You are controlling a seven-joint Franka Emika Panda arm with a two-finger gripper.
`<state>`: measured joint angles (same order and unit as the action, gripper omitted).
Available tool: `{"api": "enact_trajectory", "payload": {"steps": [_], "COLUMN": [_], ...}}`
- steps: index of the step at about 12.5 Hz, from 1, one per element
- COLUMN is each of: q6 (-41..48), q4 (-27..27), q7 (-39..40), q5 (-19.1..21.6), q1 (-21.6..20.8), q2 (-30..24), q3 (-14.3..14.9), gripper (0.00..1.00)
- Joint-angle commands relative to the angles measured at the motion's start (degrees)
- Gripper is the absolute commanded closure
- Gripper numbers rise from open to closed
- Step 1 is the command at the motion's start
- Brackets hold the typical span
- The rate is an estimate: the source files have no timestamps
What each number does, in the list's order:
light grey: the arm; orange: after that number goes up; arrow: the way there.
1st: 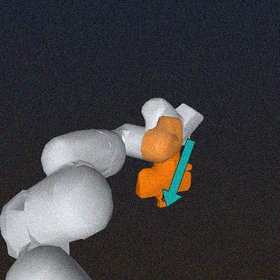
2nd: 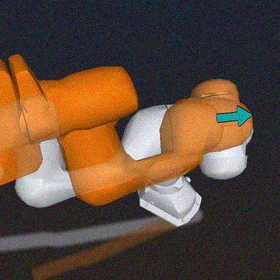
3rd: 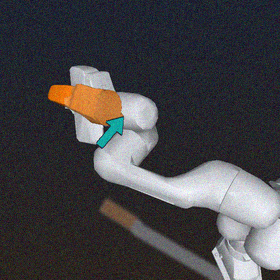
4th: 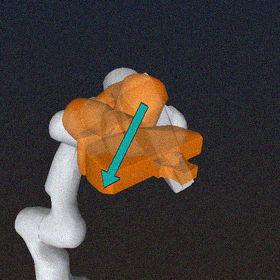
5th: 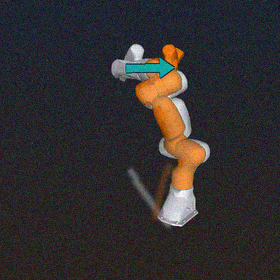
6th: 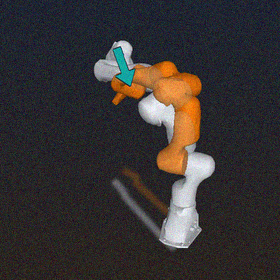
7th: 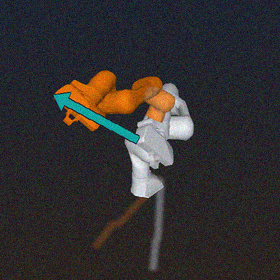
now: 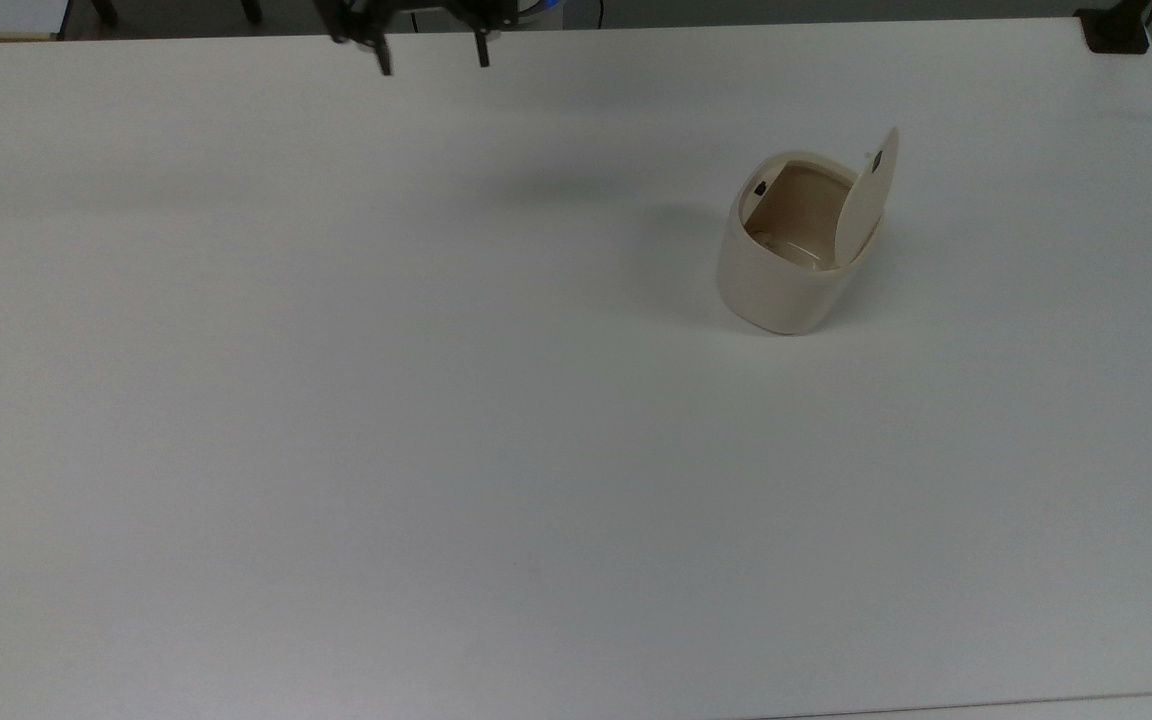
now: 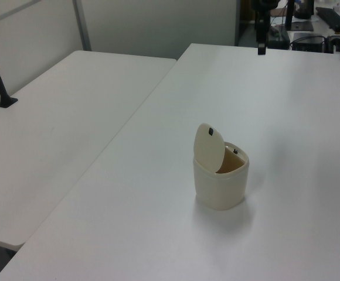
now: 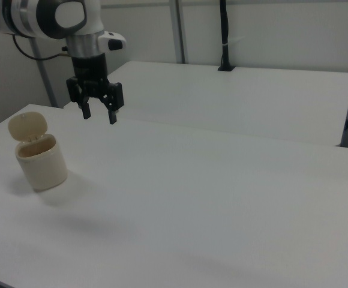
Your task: Open the trash bin
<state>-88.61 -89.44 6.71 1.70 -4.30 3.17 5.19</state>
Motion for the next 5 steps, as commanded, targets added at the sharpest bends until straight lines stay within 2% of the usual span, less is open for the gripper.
{"api": "enact_trajectory", "payload": {"steps": [1, 5], "q6": [-0.2, -0.2], "q4": [-1.8, -1.4], "q7": [-8.4, -8.6], "q5": [-3.7, -4.6], "q1": [1.9, 2.2], "q2": [-1.6, -1.6], "q3": [-1.0, 0.0], "gripper": [0.0, 0.0]}}
